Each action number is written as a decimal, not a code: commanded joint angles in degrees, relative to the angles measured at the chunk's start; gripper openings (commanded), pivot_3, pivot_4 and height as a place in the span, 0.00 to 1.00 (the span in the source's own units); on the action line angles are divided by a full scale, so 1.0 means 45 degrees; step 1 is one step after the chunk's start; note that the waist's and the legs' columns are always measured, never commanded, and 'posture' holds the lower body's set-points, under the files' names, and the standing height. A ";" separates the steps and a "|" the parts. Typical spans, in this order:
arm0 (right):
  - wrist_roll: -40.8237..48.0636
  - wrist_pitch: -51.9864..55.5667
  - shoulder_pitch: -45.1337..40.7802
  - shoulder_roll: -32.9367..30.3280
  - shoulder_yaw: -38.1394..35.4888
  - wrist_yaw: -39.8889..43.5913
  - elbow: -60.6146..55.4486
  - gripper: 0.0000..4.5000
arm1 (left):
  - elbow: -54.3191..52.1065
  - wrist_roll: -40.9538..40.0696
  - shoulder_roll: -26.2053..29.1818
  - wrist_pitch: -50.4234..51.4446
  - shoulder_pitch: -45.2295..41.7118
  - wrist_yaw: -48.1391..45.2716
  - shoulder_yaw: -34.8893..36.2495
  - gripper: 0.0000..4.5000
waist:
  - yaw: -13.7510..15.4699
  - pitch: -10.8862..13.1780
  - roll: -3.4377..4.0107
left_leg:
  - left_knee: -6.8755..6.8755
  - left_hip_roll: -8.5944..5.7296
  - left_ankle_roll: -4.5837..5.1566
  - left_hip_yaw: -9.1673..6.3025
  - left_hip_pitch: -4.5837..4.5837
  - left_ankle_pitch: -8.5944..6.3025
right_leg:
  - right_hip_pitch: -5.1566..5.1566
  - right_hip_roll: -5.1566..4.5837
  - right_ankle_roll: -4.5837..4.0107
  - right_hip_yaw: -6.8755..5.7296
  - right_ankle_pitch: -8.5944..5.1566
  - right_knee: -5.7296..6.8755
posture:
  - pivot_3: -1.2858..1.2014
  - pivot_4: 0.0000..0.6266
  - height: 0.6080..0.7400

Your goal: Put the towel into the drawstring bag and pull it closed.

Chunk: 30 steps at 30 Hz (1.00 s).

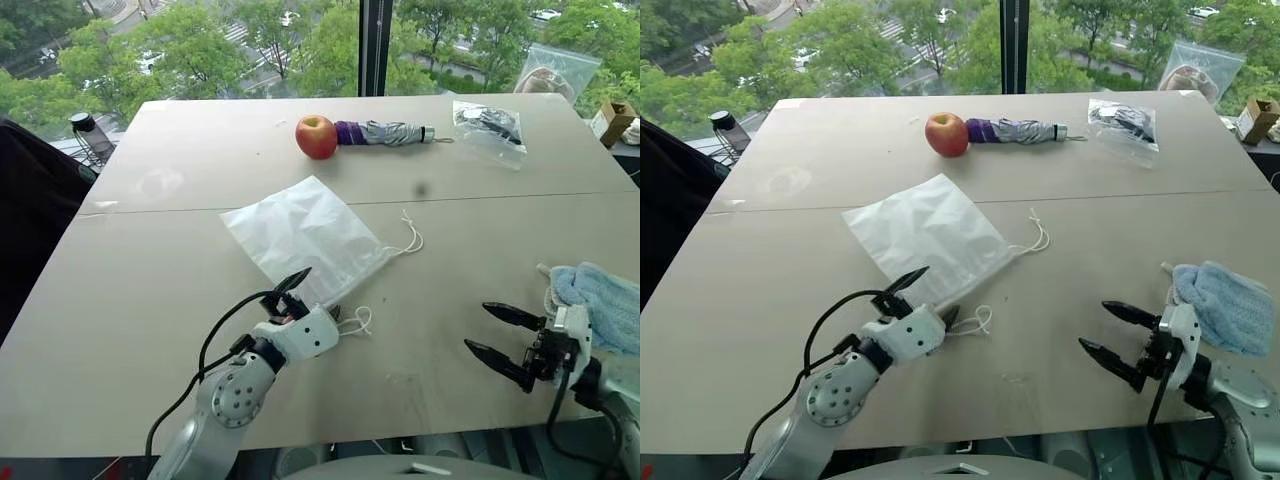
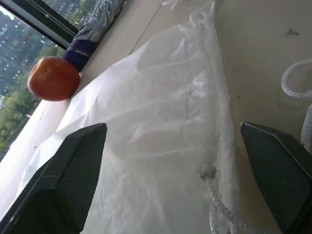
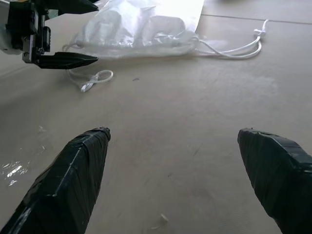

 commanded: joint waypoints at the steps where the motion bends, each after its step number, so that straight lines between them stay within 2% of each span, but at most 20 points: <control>1: 0.0323 0.0243 0.0158 -0.0093 -0.0434 -0.0250 -0.0737 0.99 | 0.0350 0.0951 -0.0408 -0.0287 -0.0305 0.0701 -0.0128 1.00 | -0.0001 0.0000 0.0001 | 0.0000 -0.0001 0.0000 -0.0001 -0.0001 0.0000 | -0.0001 0.0004 -0.0012 0.0000 0.0007 0.0001 | 0.52 0.24 1.00; 18: 0.0186 0.0098 0.0402 0.0198 -0.0315 -0.0745 -0.0986 0.99 | 0.1396 0.2169 -0.0605 -0.1149 -0.0572 0.2069 0.0693 1.00 | -0.0004 0.0018 -0.0019 | -0.0004 0.0000 0.0001 -0.0002 -0.0007 0.0000 | -0.0003 -0.0001 -0.0025 -0.0003 0.0013 0.0003 | 0.52 0.24 1.00; 30: 0.0025 0.0043 -0.0005 0.0343 -0.0065 -0.0682 -0.0708 0.99 | 0.1396 0.2437 -0.0646 -0.0928 -0.0486 0.1820 0.1165 1.00 | -0.0007 0.0018 -0.0019 | -0.0003 0.0000 0.0001 -0.0002 -0.0004 0.0000 | -0.0003 0.0001 -0.0025 -0.0005 0.0014 0.0009 | 0.52 0.24 1.00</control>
